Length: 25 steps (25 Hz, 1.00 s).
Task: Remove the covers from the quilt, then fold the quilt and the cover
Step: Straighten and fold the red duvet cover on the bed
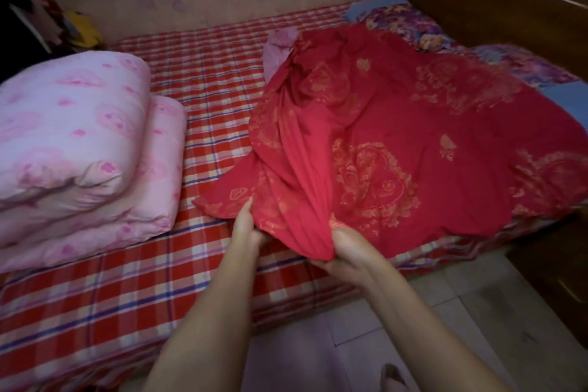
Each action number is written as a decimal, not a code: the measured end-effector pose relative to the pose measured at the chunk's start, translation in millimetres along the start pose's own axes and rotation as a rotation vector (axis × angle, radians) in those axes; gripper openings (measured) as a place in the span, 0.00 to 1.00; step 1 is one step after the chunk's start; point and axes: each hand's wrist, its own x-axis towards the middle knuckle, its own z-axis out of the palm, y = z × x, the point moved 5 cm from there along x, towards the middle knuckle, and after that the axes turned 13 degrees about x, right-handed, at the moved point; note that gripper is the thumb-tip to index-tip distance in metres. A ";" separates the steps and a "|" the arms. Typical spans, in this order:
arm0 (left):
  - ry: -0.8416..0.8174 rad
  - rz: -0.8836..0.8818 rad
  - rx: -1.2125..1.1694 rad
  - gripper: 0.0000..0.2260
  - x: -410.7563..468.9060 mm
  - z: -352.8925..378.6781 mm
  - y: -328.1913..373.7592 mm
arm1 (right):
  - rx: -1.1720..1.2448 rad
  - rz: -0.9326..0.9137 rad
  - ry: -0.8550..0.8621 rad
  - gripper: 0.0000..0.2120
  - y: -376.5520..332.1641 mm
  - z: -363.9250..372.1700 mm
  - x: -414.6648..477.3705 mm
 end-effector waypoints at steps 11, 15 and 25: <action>0.349 0.503 -0.328 0.19 -73.1 -159.0 79.2 | -0.715 0.074 0.520 0.11 41.7 -119.9 -4.8; 0.324 0.677 -0.356 0.15 -134.8 -234.5 76.8 | -1.271 -0.417 0.317 0.48 76.0 -5.2 -2.8; 0.117 0.114 -0.050 0.23 -171.2 -261.0 -25.7 | -1.447 -0.443 -0.251 0.16 172.8 142.9 -14.7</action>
